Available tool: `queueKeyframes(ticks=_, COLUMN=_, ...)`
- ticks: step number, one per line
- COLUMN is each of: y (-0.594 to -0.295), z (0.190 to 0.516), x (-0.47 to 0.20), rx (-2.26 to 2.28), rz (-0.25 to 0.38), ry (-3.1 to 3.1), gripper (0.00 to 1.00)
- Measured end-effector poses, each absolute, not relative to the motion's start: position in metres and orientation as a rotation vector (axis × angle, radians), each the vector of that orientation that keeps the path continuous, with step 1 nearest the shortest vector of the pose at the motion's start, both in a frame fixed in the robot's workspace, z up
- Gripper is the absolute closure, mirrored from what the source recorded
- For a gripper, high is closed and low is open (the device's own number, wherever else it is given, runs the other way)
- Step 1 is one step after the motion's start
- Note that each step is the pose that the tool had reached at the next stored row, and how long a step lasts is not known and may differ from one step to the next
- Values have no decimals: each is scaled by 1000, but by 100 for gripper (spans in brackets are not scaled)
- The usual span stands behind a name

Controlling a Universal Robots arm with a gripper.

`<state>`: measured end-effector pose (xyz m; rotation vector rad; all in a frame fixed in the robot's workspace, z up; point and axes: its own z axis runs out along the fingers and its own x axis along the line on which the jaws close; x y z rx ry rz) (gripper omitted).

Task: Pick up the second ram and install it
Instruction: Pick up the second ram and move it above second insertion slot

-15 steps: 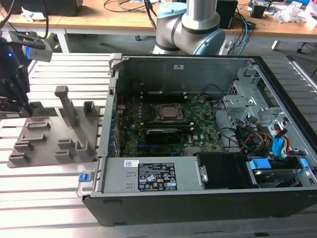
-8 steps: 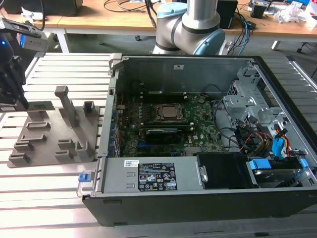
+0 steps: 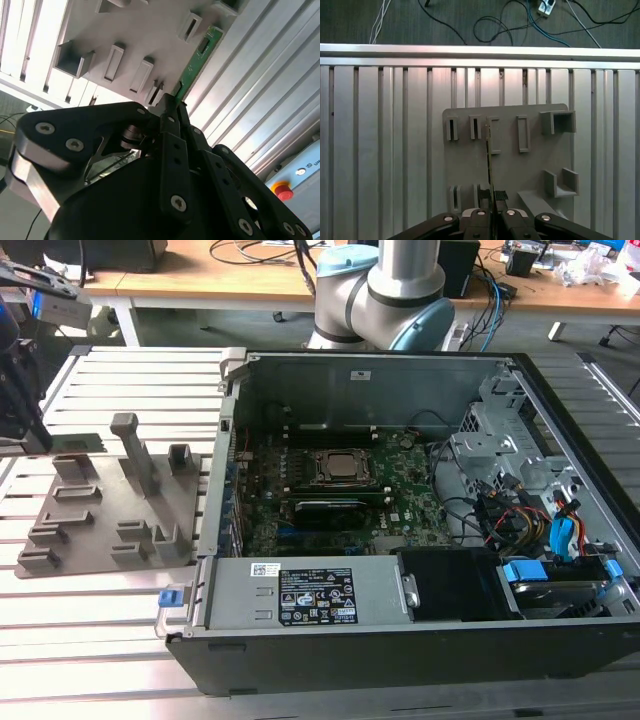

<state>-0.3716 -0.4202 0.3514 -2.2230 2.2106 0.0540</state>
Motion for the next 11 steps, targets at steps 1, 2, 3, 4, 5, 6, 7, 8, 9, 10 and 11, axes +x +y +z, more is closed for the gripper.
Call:
queueKeyframes(ticks=1, y=-420, z=355, x=-372, rx=-2223, rz=54, ry=2211, gripper=86)
queueKeyframes(ticks=2, y=-420, z=358, x=-372, rx=-2223, rz=54, ry=2211, gripper=86)
queueKeyframes(ticks=3, y=-420, z=362, x=-372, rx=-2223, rz=54, ry=2211, gripper=86)
queueKeyframes(ticks=4, y=-419, z=367, x=-372, rx=-2223, rz=54, ry=2211, gripper=86)
queueKeyframes(ticks=5, y=-419, z=370, x=-372, rx=-2223, rz=54, ry=2211, gripper=86)
queueKeyframes(ticks=6, y=-419, z=372, x=-372, rx=-2223, rz=54, ry=2211, gripper=86)
queueKeyframes(ticks=7, y=-419, z=377, x=-372, rx=-2223, rz=54, ry=2211, gripper=86)
queueKeyframes(ticks=8, y=-419, z=382, x=-372, rx=-2223, rz=54, ry=2211, gripper=86)
queueKeyframes(ticks=9, y=-419, z=387, x=-372, rx=-2223, rz=54, ry=2211, gripper=86)
queueKeyframes(ticks=10, y=-418, z=392, x=-372, rx=-2223, rz=54, ry=2211, gripper=86)
queueKeyframes(ticks=11, y=-418, z=396, x=-372, rx=-2223, rz=54, ry=2211, gripper=86)
